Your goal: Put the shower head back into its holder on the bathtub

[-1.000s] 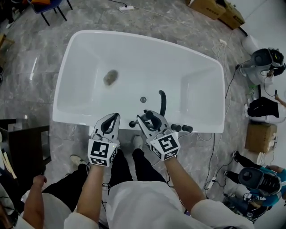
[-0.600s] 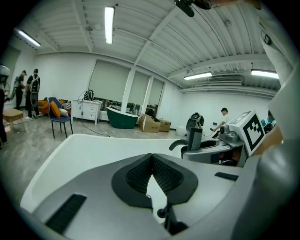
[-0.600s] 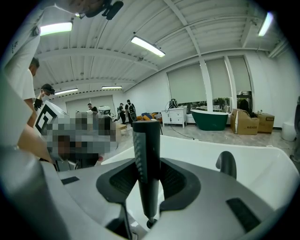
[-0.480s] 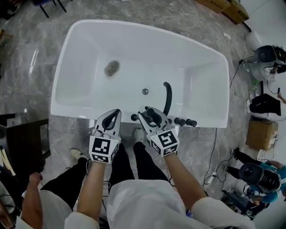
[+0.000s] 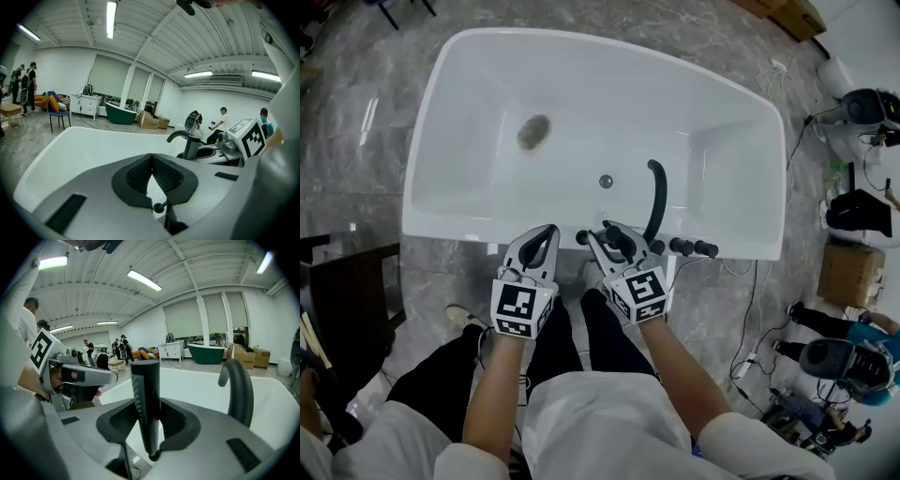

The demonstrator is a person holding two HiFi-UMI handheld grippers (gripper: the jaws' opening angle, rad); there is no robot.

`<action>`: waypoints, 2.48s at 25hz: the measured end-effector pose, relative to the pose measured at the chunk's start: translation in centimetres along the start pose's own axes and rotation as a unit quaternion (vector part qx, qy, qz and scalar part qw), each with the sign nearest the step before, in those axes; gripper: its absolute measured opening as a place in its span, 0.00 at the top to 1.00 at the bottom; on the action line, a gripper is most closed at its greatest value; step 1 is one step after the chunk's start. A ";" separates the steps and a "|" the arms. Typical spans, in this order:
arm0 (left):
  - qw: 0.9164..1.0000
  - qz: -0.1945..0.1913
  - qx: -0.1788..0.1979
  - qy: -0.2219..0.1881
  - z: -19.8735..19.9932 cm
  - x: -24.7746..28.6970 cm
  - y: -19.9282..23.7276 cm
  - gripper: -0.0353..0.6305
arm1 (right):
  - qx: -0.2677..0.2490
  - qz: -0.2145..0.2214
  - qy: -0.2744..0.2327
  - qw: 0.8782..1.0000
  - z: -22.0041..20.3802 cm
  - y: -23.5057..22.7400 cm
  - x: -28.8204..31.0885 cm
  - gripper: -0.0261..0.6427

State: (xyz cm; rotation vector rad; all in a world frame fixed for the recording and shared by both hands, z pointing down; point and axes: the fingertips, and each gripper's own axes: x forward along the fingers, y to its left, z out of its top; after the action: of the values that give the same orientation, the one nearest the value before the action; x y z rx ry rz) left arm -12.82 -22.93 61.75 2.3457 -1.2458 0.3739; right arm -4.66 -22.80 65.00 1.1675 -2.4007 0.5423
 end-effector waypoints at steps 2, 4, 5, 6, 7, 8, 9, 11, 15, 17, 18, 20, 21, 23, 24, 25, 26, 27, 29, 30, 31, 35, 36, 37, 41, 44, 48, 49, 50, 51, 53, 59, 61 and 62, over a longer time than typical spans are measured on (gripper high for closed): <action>1.000 -0.002 0.000 0.002 -0.4 0.0 -0.1 0.93 | 0.006 -0.008 0.002 1.000 -0.8 -0.1 0.1 0.75; 1.000 -0.002 -0.001 0.004 -0.8 0.1 0.0 0.93 | 0.013 -0.018 0.003 1.000 -1.5 -0.3 0.2 0.75; 1.000 -0.001 -0.002 0.005 -1.1 0.1 0.1 0.93 | 0.015 -0.023 0.004 1.000 -1.9 -0.4 0.3 0.75; 1.000 0.000 -0.005 0.005 -1.3 0.1 0.2 0.93 | 0.017 -0.026 0.005 1.000 -2.2 -0.5 0.4 0.75; 1.000 0.001 -0.006 0.005 -1.5 0.1 0.4 0.93 | 0.018 -0.029 0.007 0.999 -2.5 -0.5 0.5 0.75; 1.000 0.001 -0.007 0.006 -1.6 0.0 0.5 0.93 | 0.019 -0.032 0.009 0.999 -2.8 -0.4 0.6 0.75; 1.000 0.001 -0.006 0.007 -1.8 0.0 0.5 0.93 | 0.019 -0.035 0.010 0.999 -3.1 -0.4 0.7 0.75; 1.000 -0.002 -0.006 0.009 -2.2 -0.1 0.5 0.93 | 0.021 -0.041 0.011 0.999 -3.5 -0.4 1.0 0.75; 1.000 -0.006 -0.008 0.012 -2.6 0.0 0.6 0.93 | 0.025 -0.051 0.022 0.998 -4.8 -0.6 1.9 0.75; 1.000 -0.009 -0.008 0.012 -2.7 0.2 0.7 0.93 | 0.026 -0.056 0.030 0.998 -5.6 -0.8 2.3 0.75; 1.000 -0.011 -0.008 0.012 -2.8 0.2 0.7 0.93 | 0.027 -0.058 0.033 0.997 -5.9 -0.9 2.5 0.75; 1.000 -0.015 -0.007 0.013 -2.9 0.3 0.8 0.93 | 0.030 -0.061 0.036 0.997 -6.4 -0.9 2.8 0.75; 1.000 -0.016 -0.006 0.012 -2.9 0.3 0.9 0.93 | 0.031 -0.062 0.037 0.997 -6.5 -1.0 2.9 0.75; 1.000 -0.017 -0.007 0.011 -2.9 0.5 1.0 0.93 | 0.032 -0.063 0.038 0.997 -6.8 -1.2 2.9 0.75; 1.000 -0.018 -0.007 0.012 -3.0 0.6 1.0 0.93 | 0.032 -0.065 0.039 0.997 -7.0 -1.3 2.9 0.75; 1.000 -0.020 -0.007 0.013 -3.1 0.6 0.9 0.93 | 0.033 -0.067 0.040 0.996 -7.2 -1.3 2.9 0.75; 1.000 -0.022 -0.006 0.013 -3.2 0.7 0.8 0.93 | 0.033 -0.069 0.041 0.996 -7.4 -1.4 2.8 0.75; 1.000 -0.024 -0.006 0.013 -3.2 0.7 0.7 0.93 | 0.034 -0.070 0.042 0.996 -7.5 -1.5 2.9 0.75; 1.000 -0.026 -0.006 0.013 -3.3 0.8 0.7 0.93 | 0.034 -0.071 0.043 0.996 -7.8 -1.6 3.0 0.75; 1.000 -0.027 -0.007 0.013 -3.4 0.9 0.7 0.93 | 0.033 -0.071 0.045 0.996 -7.9 -1.5 3.1 0.75; 1.000 -0.027 -0.007 0.014 -3.5 0.8 0.8 0.93 | 0.033 -0.071 0.046 0.996 -8.1 -1.5 3.2 0.75; 0.999 -0.030 -0.008 0.016 -4.0 0.7 0.7 0.93 | 0.034 -0.072 0.051 0.996 -8.7 -1.5 3.3 0.75; 0.999 -0.030 -0.008 0.017 -4.1 0.7 0.7 0.93 | 0.034 -0.071 0.052 0.996 -8.9 -1.4 3.3 0.75; 0.999 -0.031 -0.009 0.017 -4.2 0.6 0.7 0.93 | 0.034 -0.071 0.054 0.995 -9.0 -1.3 3.4 0.75; 0.999 -0.032 -0.010 0.021 -4.6 0.4 0.8 0.93 | 0.034 -0.073 0.059 0.995 -9.5 -1.2 3.6 0.75; 0.999 -0.034 -0.010 0.024 -4.7 0.4 0.7 0.93 | 0.035 -0.073 0.063 0.995 -9.9 -1.3 3.8 0.75; 0.999 -0.038 -0.006 0.030 -4.9 0.3 0.5 0.93 | 0.035 -0.072 0.068 0.994 -10.3 -1.2 3.9 0.75; 0.999 -0.037 -0.006 0.030 -5.0 0.3 0.5 0.93 | 0.035 -0.071 0.069 0.994 -10.4 -1.1 3.9 0.75; 0.999 -0.037 -0.006 0.030 -5.0 0.2 0.6 0.93 | 0.034 -0.071 0.071 0.994 -10.6 -1.1 4.0 0.75; 0.999 -0.036 -0.006 0.030 -5.1 0.2 0.6 0.93 | 0.033 -0.070 0.072 0.994 -10.7 -1.0 4.0 0.75; 0.999 -0.035 -0.005 0.031 -5.1 0.2 0.5 0.93 | 0.030 -0.068 0.075 0.994 -11.0 -1.1 3.9 0.75; 0.999 -0.031 -0.003 0.033 -5.0 0.3 0.4 0.93 | 0.021 -0.056 0.082 0.995 -11.1 -1.0 4.1 0.74; 0.999 -0.031 -0.002 0.034 -5.0 0.2 0.3 0.93 | 0.017 -0.053 0.085 0.995 -11.2 -0.9 4.1 0.74; 0.999 -0.031 -0.002 0.035 -4.9 0.2 0.2 0.93 | 0.017 -0.053 0.085 0.995 -11.2 -0.8 4.1 0.74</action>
State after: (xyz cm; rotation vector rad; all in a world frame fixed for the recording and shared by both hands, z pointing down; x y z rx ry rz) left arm -13.03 -20.63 66.13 2.3410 -1.1373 0.4283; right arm -4.16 -20.21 76.63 1.2032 -2.1811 0.6235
